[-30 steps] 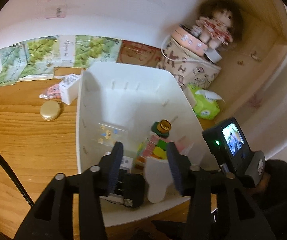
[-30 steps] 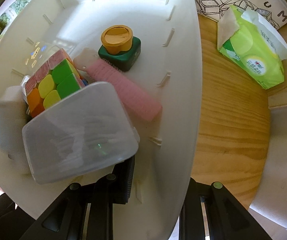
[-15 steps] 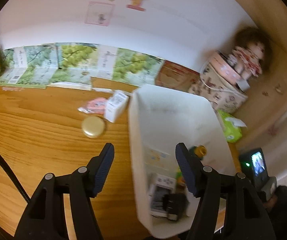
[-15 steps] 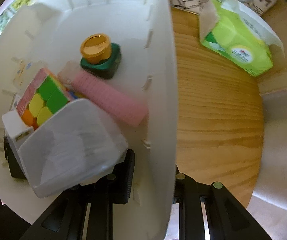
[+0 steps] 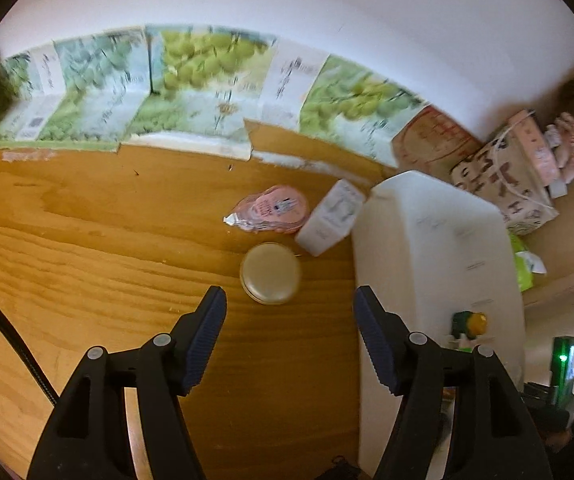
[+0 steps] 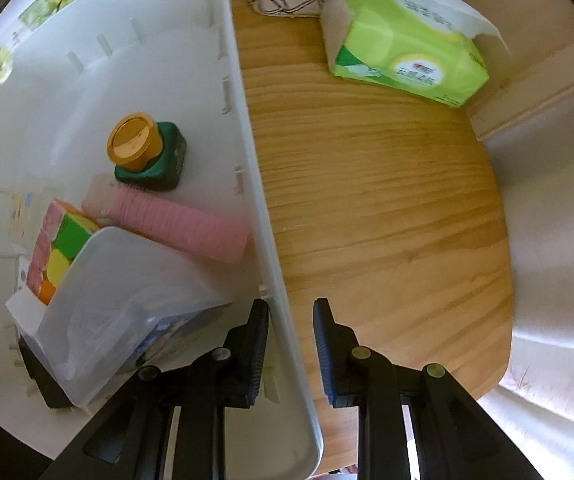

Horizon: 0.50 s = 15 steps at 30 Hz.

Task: Organize rigid objects
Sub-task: 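Move the open left tool over the round beige tin and grasp it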

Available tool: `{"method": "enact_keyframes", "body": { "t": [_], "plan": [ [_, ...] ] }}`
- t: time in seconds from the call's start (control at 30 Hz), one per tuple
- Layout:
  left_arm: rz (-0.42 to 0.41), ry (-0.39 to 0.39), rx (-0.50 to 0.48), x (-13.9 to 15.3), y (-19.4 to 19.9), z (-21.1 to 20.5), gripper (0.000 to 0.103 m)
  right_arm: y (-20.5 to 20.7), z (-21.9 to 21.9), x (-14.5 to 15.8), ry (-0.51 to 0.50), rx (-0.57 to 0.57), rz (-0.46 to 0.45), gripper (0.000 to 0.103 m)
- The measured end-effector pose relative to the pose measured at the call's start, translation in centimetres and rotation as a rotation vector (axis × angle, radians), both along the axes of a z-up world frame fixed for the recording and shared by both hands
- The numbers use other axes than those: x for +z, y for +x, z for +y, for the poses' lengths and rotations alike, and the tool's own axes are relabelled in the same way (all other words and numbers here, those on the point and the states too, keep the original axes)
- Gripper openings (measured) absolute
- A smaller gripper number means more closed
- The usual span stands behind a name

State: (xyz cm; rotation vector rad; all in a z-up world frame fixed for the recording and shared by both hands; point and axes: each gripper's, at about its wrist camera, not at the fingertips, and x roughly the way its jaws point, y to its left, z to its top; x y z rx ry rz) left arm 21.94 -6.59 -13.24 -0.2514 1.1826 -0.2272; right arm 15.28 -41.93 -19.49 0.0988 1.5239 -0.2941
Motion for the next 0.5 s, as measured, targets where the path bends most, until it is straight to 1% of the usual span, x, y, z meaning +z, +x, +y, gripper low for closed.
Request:
{"method": "enact_keyframes", "body": {
  "t": [0.17, 0.2, 0.27, 0.37, 0.47, 0.5],
  "plan": [
    [0.084, 0.004, -0.020, -3.2, 2.4, -0.1, 0.075, 0.0, -0.6, 0.0, 0.002, -0.061, -0.001, 0.024],
    [0.098, 0.004, -0.024, -3.7, 2.7, -0.2, 0.076, -0.9, -1.0, 0.2, 0.002, -0.068, 0.000, 0.024],
    [0.124, 0.008, -0.043, -4.6, 3.4, -0.5, 0.082, -1.3, -1.1, 0.0, -0.003, -0.083, 0.004, 0.025],
    [0.159, 0.011, -0.055, -5.8, 4.0, -0.8, 0.082, -1.4, -0.9, 0.2, -0.018, -0.098, 0.015, 0.025],
    [0.178, 0.020, -0.067, -6.7, 4.6, -1.1, 0.083, -1.5, -0.4, 0.1, -0.027, -0.105, 0.025, 0.025],
    [0.171, 0.027, -0.074, -6.8, 4.7, -1.3, 0.086, -1.5, -0.5, 0.0, -0.027, -0.108, 0.027, 0.025]
  ]
}}
